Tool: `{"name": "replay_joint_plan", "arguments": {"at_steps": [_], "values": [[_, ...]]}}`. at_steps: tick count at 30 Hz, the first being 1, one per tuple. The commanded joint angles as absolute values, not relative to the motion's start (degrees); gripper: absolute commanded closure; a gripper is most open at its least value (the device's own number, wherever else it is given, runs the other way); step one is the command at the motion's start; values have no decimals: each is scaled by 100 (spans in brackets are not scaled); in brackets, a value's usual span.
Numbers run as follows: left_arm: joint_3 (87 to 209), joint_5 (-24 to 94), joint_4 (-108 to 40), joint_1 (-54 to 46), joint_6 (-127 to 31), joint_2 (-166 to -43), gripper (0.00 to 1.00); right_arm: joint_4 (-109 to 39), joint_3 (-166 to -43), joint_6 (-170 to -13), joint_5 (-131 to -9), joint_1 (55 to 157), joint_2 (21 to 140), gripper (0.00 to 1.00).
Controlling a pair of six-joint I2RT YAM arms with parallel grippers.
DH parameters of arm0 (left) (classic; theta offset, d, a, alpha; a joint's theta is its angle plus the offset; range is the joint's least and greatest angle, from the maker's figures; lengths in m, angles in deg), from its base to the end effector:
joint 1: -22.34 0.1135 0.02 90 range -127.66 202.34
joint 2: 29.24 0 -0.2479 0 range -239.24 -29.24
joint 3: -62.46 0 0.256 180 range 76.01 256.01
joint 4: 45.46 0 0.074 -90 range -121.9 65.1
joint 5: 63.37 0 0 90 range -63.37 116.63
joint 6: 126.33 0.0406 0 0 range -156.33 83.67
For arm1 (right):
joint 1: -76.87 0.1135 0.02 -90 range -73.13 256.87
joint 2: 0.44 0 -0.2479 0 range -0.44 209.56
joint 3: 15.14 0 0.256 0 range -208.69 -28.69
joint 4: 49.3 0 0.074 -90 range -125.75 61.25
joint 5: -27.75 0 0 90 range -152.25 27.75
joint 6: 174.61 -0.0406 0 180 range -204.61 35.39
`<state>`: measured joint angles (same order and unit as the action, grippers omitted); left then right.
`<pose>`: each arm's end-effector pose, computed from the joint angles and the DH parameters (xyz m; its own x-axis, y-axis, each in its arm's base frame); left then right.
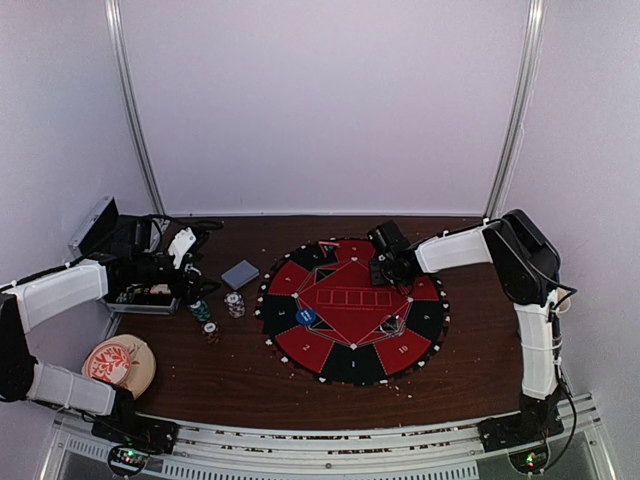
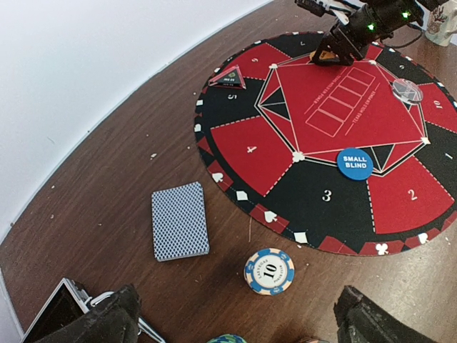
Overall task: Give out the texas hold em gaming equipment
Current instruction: Move the big blind button to position 7.
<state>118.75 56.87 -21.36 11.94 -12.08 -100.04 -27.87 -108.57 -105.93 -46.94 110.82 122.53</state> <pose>0.2634 -0.0691 0.2154 -0.3366 0.4225 -0.8415 0.7472 0.6637 0.0344 0.3784 0.2418 0.1074 -0.7460 -0.0795 -0.6612 -0.1390 0.9896 0.0379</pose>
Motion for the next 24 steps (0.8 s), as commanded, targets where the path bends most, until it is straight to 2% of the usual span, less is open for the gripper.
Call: {"name": "replay_joint_plan", "arguments": {"at_steps": [1, 6, 9, 17, 24], "values": [[11838, 5736, -2303, 1195, -1261, -9915, 2, -2569, -10849, -10598, -4473, 11009, 12188, 47], [11838, 5734, -2303, 1189, -1264, -9936, 2, -2539, -10858, -10588, -4463, 11007, 12182, 44], [11838, 5737, -2304, 1190, -1260, -9915, 2, -2502, -10880, -10574, -4481, 11009, 12167, 35], [11870, 5747, -2265, 1193, -1292, -9909, 2, -2347, -11004, -10510, -4854, 11108, 11718, 1], [11981, 5623, -2011, 1195, -1153, -9920, 2, -1911, -11394, -10301, -4838, 11453, 11247, 0]]}}
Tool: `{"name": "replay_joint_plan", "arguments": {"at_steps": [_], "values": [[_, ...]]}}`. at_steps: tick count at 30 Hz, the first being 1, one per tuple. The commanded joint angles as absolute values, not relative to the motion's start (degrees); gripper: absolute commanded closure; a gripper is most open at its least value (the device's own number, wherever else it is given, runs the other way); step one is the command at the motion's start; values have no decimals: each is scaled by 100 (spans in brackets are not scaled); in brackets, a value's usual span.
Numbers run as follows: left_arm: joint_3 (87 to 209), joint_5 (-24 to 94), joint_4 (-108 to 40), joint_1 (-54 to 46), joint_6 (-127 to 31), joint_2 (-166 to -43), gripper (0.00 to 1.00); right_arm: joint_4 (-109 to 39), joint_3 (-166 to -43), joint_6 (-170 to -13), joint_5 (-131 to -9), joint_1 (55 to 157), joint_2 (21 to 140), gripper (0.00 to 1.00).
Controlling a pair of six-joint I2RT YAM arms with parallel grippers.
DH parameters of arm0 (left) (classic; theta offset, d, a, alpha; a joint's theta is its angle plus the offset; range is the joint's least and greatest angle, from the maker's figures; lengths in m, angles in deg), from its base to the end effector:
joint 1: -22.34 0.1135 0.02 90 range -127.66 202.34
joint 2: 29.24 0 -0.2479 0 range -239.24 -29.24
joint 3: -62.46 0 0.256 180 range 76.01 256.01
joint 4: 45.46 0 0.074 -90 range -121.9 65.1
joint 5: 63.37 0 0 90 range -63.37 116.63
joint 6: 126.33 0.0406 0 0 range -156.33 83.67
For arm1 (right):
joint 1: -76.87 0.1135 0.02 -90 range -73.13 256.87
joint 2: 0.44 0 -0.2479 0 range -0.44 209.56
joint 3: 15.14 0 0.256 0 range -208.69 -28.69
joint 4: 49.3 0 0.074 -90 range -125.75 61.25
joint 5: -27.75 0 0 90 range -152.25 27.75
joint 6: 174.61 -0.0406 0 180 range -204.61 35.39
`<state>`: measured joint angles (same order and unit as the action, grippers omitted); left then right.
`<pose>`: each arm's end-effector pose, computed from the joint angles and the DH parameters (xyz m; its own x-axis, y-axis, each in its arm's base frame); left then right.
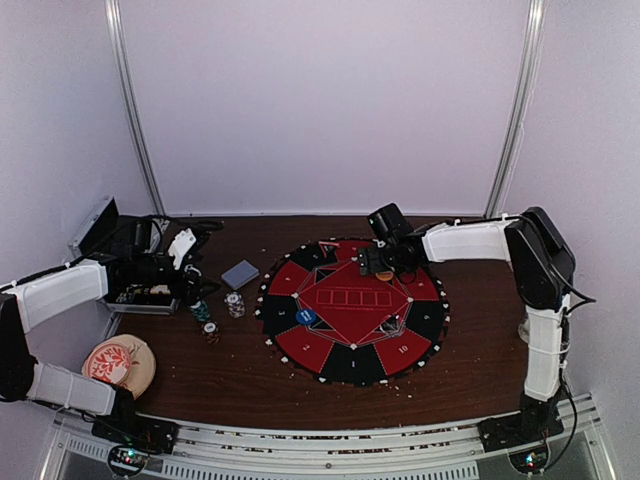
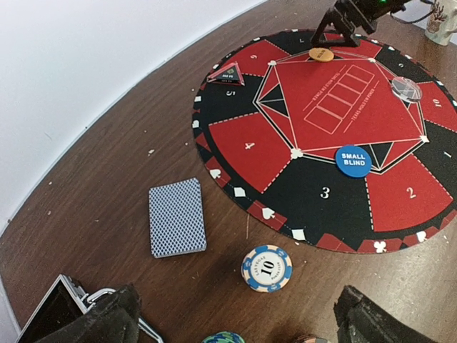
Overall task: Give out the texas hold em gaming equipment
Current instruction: Move the big blind button to position 7, then pick up the pile of poker chips from the pile of poker chips.
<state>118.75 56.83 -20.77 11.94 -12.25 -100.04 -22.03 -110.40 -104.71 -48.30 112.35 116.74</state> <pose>0.2627 -0.0690 0.2145 -0.3475 0.4223 -0.8372 0.7461 0.6653 0.0259 0.3679 0.2502 0.1526 -0.7283 -0.1095 -0.6765 -0.1967 0.9790 0.0532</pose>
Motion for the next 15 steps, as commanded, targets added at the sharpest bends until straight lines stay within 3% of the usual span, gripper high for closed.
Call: {"name": "replay_joint_plan", "arguments": {"at_steps": [1, 6, 15], "values": [[11994, 5572, -1960, 1191, -1100, -9915, 2, -1795, -11463, -10254, -4827, 11512, 11207, 0], [12173, 5652, -1651, 1193, -746, -10036, 2, -1350, -11517, -10044, -4852, 11798, 10955, 0], [12792, 5700, -1288, 1157, -754, -11075, 2, -2007, -9775, -10304, -4754, 12254, 10122, 0]]}}
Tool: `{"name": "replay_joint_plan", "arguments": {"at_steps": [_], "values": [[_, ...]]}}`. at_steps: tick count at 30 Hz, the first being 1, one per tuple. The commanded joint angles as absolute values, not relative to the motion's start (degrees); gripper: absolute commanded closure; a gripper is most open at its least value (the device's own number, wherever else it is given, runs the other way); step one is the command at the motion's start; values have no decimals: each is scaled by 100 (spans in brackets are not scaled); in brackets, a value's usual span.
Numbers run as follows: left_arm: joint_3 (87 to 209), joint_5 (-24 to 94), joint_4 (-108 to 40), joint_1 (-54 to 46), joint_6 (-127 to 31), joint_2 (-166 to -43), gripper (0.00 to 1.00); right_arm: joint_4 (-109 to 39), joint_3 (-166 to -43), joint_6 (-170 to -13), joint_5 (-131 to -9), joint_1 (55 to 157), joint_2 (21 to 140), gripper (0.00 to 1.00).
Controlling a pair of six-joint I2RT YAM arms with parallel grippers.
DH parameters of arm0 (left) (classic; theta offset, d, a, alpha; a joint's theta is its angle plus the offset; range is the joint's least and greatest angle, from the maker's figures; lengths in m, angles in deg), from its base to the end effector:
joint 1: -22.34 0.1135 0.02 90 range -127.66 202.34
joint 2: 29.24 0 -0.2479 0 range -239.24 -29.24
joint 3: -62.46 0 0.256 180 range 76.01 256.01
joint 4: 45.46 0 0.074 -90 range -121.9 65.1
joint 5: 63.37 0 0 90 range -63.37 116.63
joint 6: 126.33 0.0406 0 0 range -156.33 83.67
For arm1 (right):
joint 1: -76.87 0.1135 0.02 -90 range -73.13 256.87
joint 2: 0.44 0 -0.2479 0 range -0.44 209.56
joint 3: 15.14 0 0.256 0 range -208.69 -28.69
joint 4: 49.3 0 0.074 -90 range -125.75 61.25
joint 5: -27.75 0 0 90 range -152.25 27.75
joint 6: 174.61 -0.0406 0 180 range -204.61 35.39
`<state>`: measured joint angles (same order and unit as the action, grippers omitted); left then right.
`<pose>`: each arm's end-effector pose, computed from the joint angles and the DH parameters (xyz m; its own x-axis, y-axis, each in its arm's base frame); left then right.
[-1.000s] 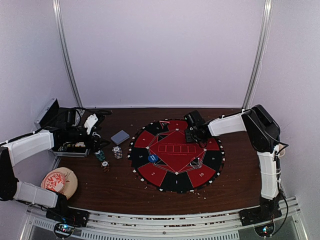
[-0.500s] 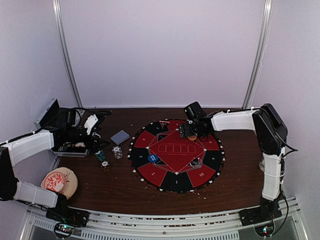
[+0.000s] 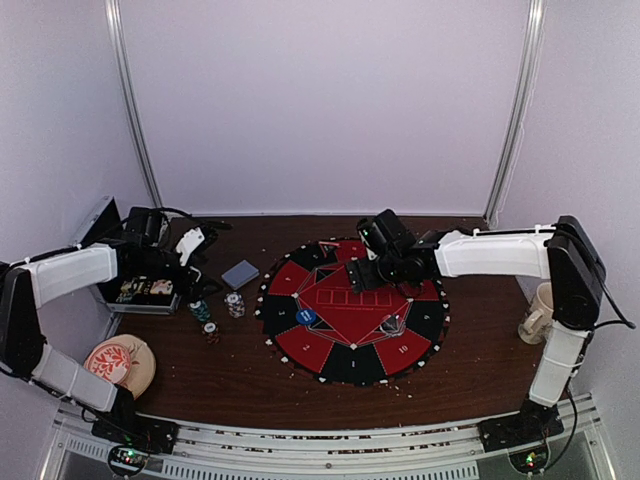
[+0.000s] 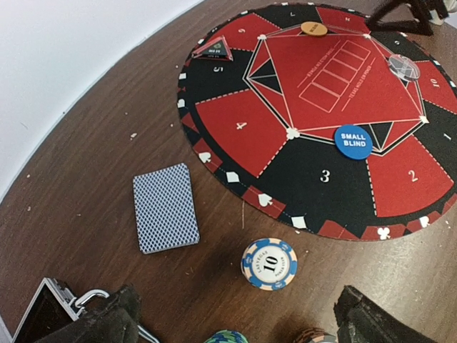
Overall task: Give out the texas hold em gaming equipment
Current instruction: Pick up the pile of poker chips from the pile of poker chips.
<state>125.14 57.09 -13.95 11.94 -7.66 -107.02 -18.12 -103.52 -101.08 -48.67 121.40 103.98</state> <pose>0.2811 -0.0725 0.2099 -0.3881 0.4917 -0.7795 0.7800 0.6258 0.0064 0.2953 0.2771 0.1996 -0.6628 -0.2654 -0.7002 -0.3963 0.9177 0.0273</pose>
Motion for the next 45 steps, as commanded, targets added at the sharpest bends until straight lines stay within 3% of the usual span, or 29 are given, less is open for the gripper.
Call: {"name": "replay_joint_plan", "arguments": {"at_steps": [1, 10, 23, 45], "values": [[12836, 5665, -1288, 1142, -788, -11185, 2, -2142, -9590, -10354, -4757, 12324, 10032, 0], [13231, 5163, -1289, 684, -994, -11885, 3, -2608, -8903, -10553, -4558, 12626, 9376, 0], [13396, 4670, -1118, 344, -1066, -12405, 13, -2697, -8788, -10547, -4461, 12771, 9332, 0], [13342, 4701, -991, 305, -1029, -12559, 42, -2657, -8834, -10527, -4421, 12820, 9447, 1]]}}
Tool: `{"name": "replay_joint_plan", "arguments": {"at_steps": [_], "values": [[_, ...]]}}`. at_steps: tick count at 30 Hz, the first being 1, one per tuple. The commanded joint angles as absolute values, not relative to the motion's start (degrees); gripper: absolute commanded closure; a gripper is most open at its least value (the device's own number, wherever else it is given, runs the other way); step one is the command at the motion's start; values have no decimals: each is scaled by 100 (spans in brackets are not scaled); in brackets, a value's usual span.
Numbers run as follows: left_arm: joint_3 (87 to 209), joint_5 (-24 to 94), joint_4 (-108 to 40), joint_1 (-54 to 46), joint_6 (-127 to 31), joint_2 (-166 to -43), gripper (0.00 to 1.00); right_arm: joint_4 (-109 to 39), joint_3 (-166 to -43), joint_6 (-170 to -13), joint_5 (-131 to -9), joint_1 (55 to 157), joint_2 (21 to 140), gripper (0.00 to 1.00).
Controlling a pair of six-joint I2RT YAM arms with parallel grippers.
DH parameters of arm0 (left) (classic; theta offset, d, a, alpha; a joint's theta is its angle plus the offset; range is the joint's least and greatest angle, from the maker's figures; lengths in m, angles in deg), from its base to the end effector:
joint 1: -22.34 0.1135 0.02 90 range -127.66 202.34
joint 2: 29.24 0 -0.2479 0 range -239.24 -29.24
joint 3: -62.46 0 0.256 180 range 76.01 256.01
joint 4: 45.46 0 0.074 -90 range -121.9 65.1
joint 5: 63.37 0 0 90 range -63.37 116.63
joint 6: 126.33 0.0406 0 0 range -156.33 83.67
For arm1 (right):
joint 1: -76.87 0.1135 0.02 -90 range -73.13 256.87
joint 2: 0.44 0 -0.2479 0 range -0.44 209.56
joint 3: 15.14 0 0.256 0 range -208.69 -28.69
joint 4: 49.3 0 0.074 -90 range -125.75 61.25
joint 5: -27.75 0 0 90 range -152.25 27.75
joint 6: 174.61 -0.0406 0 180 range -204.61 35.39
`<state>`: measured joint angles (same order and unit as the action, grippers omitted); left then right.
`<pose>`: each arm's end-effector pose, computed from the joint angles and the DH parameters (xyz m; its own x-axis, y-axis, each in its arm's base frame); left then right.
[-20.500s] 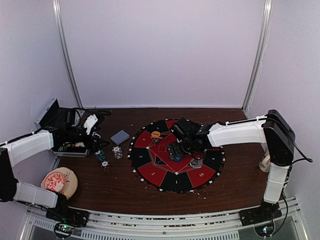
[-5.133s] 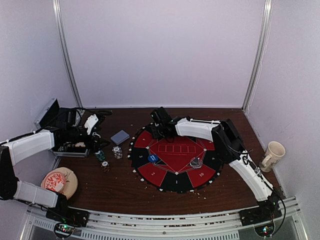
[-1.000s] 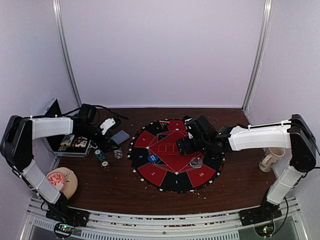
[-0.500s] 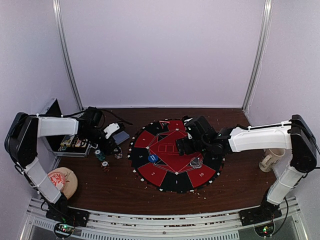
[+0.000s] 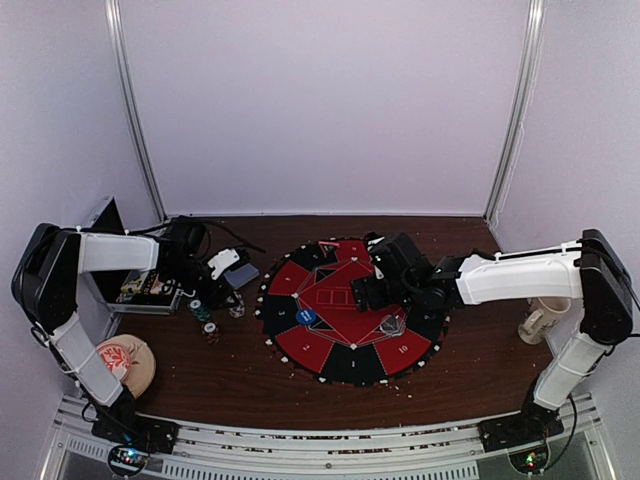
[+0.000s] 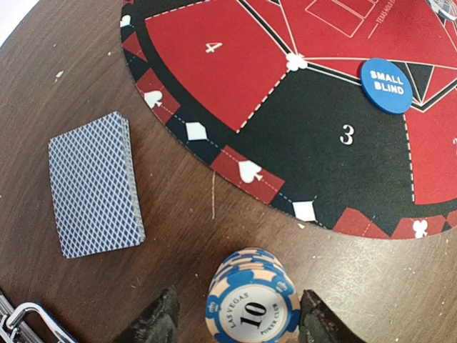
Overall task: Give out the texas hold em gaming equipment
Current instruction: Pick up the pile of poker chips from the pile of poker chips.
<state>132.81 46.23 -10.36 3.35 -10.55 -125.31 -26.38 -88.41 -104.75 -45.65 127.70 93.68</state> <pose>0.3091 -0.1208 0.1509 -0.5428 0.6201 -0.5664 0.7744 0.6306 -0.0517 0.2355 0.2707 0.1915 -0.6212 -0.2400 -0.7460 -0.4248 0.9031 0.0631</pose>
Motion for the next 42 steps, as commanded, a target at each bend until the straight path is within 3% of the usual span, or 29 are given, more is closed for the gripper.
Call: {"name": "replay_joint_plan", "arguments": {"at_steps": [1, 13, 20, 30, 42], "values": [[13347, 4710, -968, 303, -1031, -12558, 43, -2645, -8836, -10522, -4421, 12822, 9444, 1], [13361, 4781, -868, 303, -988, -12535, 49, -2629, -8837, -10519, -4407, 12825, 9422, 1], [13383, 4799, -857, 291, -978, -12561, 60, -2618, -8841, -10514, -4405, 12829, 9421, 1], [13469, 4800, -719, 291, -950, -12383, 83, -2584, -8847, -10509, -4342, 12829, 9405, 1], [13592, 4902, -485, 103, -711, -11789, 84, -2584, -8811, -10511, -4223, 12829, 9309, 1]]}}
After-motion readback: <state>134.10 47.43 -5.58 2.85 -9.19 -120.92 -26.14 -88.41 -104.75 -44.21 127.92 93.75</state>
